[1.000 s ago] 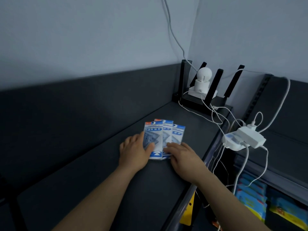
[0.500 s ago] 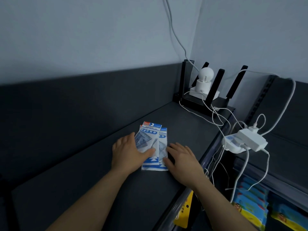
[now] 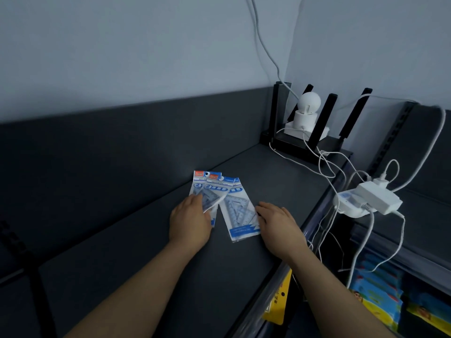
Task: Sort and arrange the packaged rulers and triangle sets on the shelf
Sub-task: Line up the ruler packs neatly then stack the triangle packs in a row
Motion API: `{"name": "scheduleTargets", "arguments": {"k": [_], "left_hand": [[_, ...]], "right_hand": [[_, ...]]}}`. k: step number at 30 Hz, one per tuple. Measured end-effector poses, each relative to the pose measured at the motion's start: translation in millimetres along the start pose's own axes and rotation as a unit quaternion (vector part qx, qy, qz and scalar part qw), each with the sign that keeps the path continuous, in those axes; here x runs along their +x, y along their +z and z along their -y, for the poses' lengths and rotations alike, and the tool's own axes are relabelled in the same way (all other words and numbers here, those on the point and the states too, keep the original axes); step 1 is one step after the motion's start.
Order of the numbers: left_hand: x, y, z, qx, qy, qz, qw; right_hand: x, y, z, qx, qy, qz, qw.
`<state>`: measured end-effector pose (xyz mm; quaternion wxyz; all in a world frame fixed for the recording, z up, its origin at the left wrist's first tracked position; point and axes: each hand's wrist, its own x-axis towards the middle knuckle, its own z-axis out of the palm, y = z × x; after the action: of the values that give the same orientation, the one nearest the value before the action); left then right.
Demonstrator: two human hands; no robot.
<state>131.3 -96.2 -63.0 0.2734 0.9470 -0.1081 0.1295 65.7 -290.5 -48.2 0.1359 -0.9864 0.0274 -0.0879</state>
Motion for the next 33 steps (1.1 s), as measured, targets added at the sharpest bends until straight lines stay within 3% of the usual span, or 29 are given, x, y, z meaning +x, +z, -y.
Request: {"name": "scheduleTargets", "arguments": {"k": [3,7,10,17,23,29,33], "left_hand": [[-18,-15,5,-0.015,0.011,0.007,1.0],[-22,-35,-3,-0.102,-0.099,0.055,0.988],[-16,-37,-9,-0.041,-0.128,0.093,0.987],[-3,-51,3,-0.031,-0.194,0.162,0.967],[-5,-72,30,0.009,-0.22,0.193,0.956],[-14,-65,14,0.053,-0.229,0.159,0.959],[-11,-74,13,0.019,-0.249,0.181,0.951]], "right_hand": [[-1,-1,1,0.006,-0.01,0.004,1.0],[-3,-5,13,-0.031,-0.014,0.075,0.997],[-6,-3,31,-0.012,-0.027,0.131,0.991],[-10,2,37,0.103,0.022,0.026,0.994],[-12,0,44,0.129,0.04,-0.049,0.99],[2,10,80,0.031,0.067,0.012,0.997],[10,-1,87,0.052,0.117,0.075,0.989]]}}
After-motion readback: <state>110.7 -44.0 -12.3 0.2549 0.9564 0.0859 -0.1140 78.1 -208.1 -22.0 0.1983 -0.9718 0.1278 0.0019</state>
